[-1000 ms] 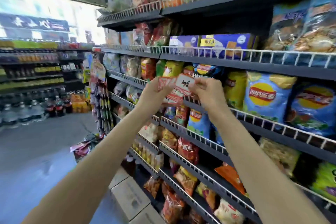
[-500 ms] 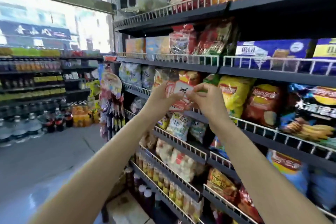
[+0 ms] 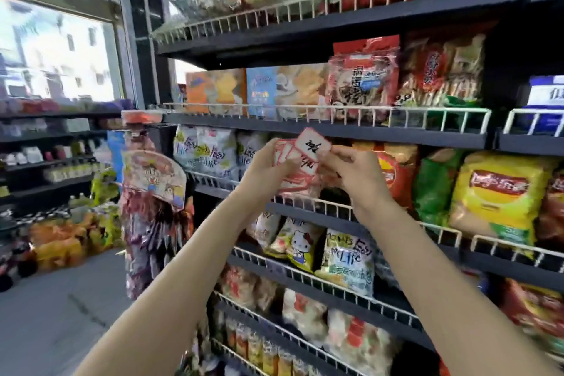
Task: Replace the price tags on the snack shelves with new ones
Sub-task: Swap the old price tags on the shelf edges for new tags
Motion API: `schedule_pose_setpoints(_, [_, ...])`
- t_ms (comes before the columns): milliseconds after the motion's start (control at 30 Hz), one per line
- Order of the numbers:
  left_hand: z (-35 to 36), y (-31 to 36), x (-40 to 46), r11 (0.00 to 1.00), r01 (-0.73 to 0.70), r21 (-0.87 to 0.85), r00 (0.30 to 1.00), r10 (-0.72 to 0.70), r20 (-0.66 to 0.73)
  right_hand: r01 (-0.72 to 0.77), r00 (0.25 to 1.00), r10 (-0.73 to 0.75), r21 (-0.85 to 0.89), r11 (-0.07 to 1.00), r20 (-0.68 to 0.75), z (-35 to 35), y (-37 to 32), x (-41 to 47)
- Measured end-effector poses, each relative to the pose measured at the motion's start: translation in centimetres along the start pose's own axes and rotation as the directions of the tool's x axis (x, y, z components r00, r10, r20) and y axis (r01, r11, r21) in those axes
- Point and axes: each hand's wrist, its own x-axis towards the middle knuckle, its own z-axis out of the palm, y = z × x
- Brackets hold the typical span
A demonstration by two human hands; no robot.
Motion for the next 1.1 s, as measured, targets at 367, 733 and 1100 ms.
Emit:
schedule_pose_setpoints(367, [-11.8,-5.5,13.7,0.993,-0.122,-0.01,0.992,0.122,0.018,0.088,0.98,-0.106,-0.112,0.99,-0.169,9.1,2.6,11.9])
schedule_pose_setpoints(733, [-13.2,-7.7,23.7,0.948,-0.157,0.278,0.972,0.098,0.215,0.076,0.878,-0.339,-0.602,0.795,-0.338,13.7,4.4,18.3])
schedule_pose_setpoints(1100, [-12.6,-9.4,25.2,0.968,-0.216,0.13,0.933,0.165,0.32,0.06,0.858,-0.487,-0.909,0.412,-0.164,13.5,3.7,21.5])
